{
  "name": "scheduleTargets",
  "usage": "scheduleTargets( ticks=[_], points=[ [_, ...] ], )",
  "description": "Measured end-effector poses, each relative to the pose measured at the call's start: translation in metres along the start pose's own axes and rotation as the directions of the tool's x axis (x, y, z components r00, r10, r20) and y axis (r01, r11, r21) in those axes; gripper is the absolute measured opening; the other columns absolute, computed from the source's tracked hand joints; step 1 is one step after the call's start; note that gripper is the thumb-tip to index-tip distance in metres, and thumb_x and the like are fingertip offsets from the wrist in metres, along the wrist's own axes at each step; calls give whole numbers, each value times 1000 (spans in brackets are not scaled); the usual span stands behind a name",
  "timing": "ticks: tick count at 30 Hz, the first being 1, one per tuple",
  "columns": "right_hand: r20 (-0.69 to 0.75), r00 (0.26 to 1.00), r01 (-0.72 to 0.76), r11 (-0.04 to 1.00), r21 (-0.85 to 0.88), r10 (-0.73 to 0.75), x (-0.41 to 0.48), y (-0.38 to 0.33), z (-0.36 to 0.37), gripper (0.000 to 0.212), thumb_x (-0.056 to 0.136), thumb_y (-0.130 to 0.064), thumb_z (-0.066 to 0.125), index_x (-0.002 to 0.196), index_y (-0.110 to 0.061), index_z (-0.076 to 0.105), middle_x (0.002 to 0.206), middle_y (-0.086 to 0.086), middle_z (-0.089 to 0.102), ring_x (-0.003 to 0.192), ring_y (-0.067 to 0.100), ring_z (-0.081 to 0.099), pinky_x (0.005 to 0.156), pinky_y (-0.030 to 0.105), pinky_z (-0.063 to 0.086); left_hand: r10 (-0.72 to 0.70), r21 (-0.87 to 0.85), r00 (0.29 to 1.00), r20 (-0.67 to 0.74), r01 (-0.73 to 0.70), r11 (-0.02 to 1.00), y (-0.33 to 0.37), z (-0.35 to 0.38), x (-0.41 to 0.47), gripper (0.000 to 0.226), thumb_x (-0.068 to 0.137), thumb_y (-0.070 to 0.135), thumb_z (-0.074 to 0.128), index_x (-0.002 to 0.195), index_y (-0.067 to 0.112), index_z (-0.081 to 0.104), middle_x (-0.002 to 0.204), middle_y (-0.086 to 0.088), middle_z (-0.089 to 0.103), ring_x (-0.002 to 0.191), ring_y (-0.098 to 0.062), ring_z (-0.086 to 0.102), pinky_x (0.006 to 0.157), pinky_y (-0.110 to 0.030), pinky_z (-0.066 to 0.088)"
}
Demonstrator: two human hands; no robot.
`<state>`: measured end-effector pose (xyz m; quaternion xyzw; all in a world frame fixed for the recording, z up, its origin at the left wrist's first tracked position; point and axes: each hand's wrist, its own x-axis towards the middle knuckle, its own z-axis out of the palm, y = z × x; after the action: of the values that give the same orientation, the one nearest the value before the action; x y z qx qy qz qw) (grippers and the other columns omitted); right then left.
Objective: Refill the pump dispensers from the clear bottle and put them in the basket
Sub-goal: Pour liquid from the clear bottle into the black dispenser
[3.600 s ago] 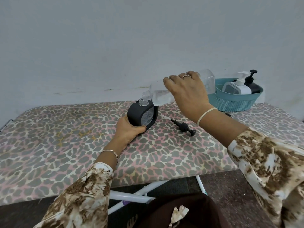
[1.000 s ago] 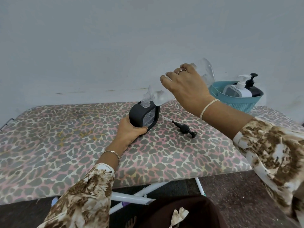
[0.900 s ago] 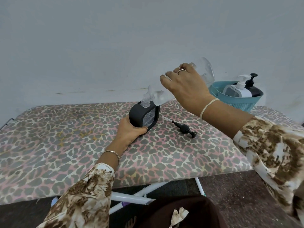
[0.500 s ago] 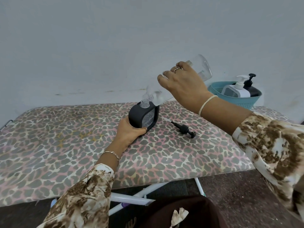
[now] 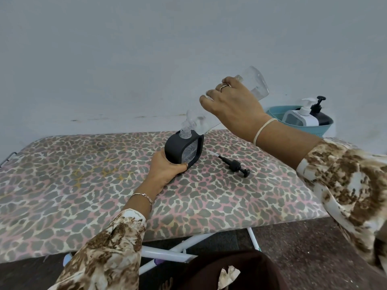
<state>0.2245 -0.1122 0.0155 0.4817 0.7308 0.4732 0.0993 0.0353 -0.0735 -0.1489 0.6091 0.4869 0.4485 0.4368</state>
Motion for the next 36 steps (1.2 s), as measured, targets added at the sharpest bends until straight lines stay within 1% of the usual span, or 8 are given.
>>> scheduleTargets(
  ticks=[3, 9, 15, 21, 24, 30, 36],
  points=[
    [-9, 1000, 8, 1000, -7, -8, 1, 0, -2, 37, 90, -2, 43, 126, -9, 40, 110, 8, 63, 97, 31, 60, 103, 41, 33, 5, -6, 1000, -1, -5, 1000, 0, 0, 0, 45, 60, -3, 83, 85, 28, 61, 83, 14, 70, 69, 8, 66, 56, -8, 48],
    [-21, 1000, 20, 1000, -10, -20, 2, 1, -2, 35, 90, -1, 40, 123, -9, 41, 107, 8, 63, 95, 31, 59, 103, 41, 33, 4, -12, 1000, -1, -4, 1000, -1, 0, 0, 44, 60, -3, 83, 83, 28, 61, 82, 14, 69, 66, 8, 65, 56, -8, 48],
    [-35, 998, 44, 999, -18, -45, 6, 3, -2, 35, 89, 1, 38, 123, -9, 42, 101, 7, 63, 91, 30, 60, 103, 40, 34, 7, -6, 1000, 2, -7, 1000, -2, -1, 1, 44, 60, -2, 83, 83, 28, 62, 82, 15, 69, 69, 9, 65, 57, -7, 47],
    [-56, 996, 74, 997, -1, -74, 8, 6, -3, 34, 90, 3, 34, 121, -9, 43, 102, 8, 63, 92, 31, 59, 102, 40, 34, 5, -6, 1000, 5, -5, 1000, -1, 0, 1, 44, 60, -2, 84, 82, 28, 62, 81, 14, 70, 68, 8, 65, 57, -7, 48],
    [-59, 995, 81, 997, -3, -81, 10, 7, -2, 34, 90, 4, 34, 119, -9, 44, 103, 9, 64, 92, 31, 60, 101, 40, 34, 7, -11, 1000, -2, -7, 1000, -1, 0, 1, 44, 59, -3, 84, 81, 28, 62, 79, 17, 69, 68, 9, 65, 56, -6, 47],
    [-54, 992, 109, 993, -36, -111, 12, 9, -3, 32, 89, 3, 37, 118, -10, 44, 99, 6, 64, 90, 30, 60, 100, 40, 36, 16, -20, 1000, 4, -16, 1000, 0, 0, 1, 47, 60, -5, 83, 81, 31, 61, 79, 20, 68, 69, 10, 65, 56, -5, 46],
    [-40, 988, 147, 987, -57, -150, 16, 12, -5, 30, 89, 5, 37, 114, -10, 45, 95, 6, 63, 88, 30, 60, 96, 40, 38, 13, -18, 1000, 6, -13, 1000, -1, -1, 0, 45, 60, -3, 84, 83, 29, 62, 83, 14, 70, 71, 9, 66, 58, -6, 47]
  ],
)
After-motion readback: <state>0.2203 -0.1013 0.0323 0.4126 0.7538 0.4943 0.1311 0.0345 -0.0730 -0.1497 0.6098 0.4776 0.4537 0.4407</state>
